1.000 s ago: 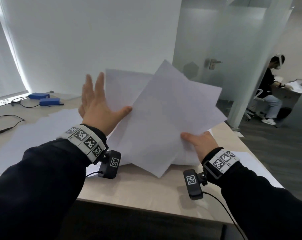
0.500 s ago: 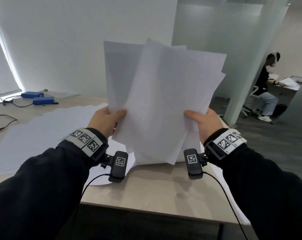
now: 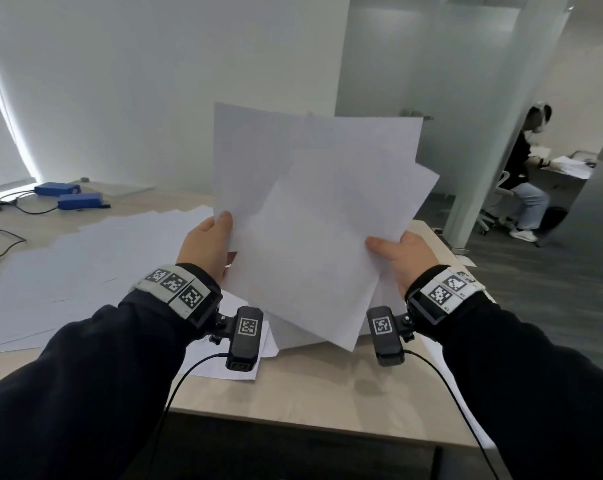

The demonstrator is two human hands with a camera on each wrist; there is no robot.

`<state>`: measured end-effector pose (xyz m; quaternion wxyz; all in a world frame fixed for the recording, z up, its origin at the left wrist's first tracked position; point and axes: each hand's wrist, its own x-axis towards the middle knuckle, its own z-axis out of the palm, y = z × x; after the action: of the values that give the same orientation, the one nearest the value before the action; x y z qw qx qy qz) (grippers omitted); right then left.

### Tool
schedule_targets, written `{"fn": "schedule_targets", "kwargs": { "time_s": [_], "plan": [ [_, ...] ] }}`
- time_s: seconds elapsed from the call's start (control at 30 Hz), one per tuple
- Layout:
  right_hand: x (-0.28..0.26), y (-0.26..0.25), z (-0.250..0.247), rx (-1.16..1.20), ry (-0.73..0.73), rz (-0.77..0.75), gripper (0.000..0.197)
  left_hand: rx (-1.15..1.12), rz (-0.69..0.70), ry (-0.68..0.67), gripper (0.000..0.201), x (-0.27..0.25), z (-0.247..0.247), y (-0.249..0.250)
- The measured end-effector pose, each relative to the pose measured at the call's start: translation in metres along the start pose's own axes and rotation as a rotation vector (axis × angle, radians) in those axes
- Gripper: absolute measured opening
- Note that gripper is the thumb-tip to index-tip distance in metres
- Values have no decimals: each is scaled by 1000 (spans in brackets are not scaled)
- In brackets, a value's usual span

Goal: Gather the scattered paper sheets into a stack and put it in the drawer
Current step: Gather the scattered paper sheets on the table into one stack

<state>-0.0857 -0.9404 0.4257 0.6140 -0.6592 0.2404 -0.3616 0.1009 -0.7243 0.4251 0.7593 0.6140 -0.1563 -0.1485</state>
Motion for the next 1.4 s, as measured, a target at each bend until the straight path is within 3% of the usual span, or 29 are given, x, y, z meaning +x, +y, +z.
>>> {"fn": "schedule_targets", "kwargs": {
  "time_s": [0.23,0.43,0.6,0.7,0.87,1.0,1.1,1.17,1.27,1.4],
  "plan": [
    [27,-20,-9,163,104,20,14,-190,-81,6,17,8,2,8],
    [3,27,4,174,33,372,30,-255,-254,95,17,4,7,-21],
    [-8,56,6,30,-8,520,23,-248,-355,149,31,7,0,-44],
    [6,65,-4,-61,17,518,11,-232,-420,119,25,3,-2,-54],
    [27,79,-20,-129,52,574,7,-102,-480,13,11,-8,-6,-72],
    [33,95,-27,-134,94,627,17,-14,-548,-110,9,-17,-7,-77],
    [36,109,-25,-129,62,658,37,45,-573,-175,10,-23,-6,-81],
    [35,113,-19,-81,57,648,29,84,-583,-198,12,-25,-6,-82],
    [23,94,-6,-160,29,642,8,124,-567,-184,12,-26,-5,-83],
    [27,94,-10,-219,19,623,13,151,-482,-96,16,-17,-12,-80]
  ]
}}
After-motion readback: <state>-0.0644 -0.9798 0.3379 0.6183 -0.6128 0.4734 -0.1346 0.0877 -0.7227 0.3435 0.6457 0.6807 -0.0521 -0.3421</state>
